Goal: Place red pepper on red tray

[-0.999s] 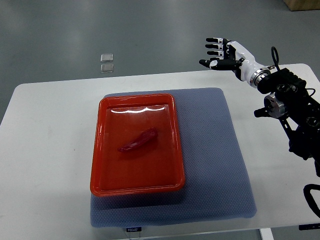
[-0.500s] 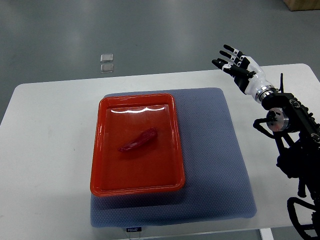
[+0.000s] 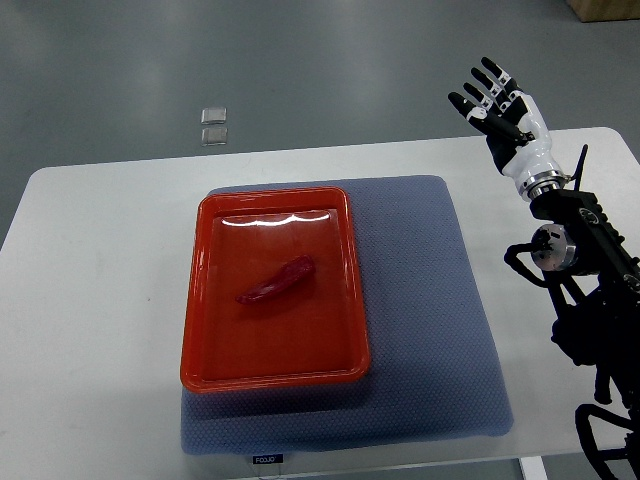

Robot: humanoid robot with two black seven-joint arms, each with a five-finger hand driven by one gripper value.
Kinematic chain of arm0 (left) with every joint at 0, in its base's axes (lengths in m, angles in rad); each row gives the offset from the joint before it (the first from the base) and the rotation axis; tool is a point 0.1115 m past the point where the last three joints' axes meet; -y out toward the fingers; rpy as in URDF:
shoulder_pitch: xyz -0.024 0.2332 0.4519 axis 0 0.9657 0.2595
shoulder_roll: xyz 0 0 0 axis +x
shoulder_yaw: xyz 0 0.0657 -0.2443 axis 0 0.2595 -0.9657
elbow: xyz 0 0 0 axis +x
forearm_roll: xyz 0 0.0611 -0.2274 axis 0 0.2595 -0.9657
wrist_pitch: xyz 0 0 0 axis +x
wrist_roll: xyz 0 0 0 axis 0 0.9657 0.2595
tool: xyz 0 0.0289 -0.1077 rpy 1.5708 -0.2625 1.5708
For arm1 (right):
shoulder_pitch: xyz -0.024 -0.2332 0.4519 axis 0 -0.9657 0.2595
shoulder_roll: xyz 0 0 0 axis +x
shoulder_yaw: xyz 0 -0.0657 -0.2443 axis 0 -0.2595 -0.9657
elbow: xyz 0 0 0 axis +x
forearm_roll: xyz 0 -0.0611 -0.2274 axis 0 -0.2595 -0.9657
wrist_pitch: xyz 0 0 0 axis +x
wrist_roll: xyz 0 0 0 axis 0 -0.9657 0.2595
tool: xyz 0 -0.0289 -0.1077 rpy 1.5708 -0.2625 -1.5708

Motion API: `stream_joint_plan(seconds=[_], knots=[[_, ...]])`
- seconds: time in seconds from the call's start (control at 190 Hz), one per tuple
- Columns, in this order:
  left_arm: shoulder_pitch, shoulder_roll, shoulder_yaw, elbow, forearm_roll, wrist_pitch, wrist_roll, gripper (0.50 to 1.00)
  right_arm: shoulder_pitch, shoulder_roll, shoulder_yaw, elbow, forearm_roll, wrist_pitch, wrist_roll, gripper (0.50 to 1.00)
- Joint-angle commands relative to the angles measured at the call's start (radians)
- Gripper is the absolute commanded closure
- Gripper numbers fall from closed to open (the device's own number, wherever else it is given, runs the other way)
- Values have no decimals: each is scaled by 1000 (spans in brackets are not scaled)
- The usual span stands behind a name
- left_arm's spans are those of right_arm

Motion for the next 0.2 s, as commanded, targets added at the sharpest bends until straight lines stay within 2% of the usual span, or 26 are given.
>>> stream_joint_plan(seconds=[0.0, 0.195], knots=[[0, 0, 0, 0, 0, 0, 0, 500, -9, 0, -44, -4, -1, 1, 4, 585], [0, 0, 0, 0, 0, 0, 0, 500, -26, 0, -83, -10, -5, 1, 7, 585]])
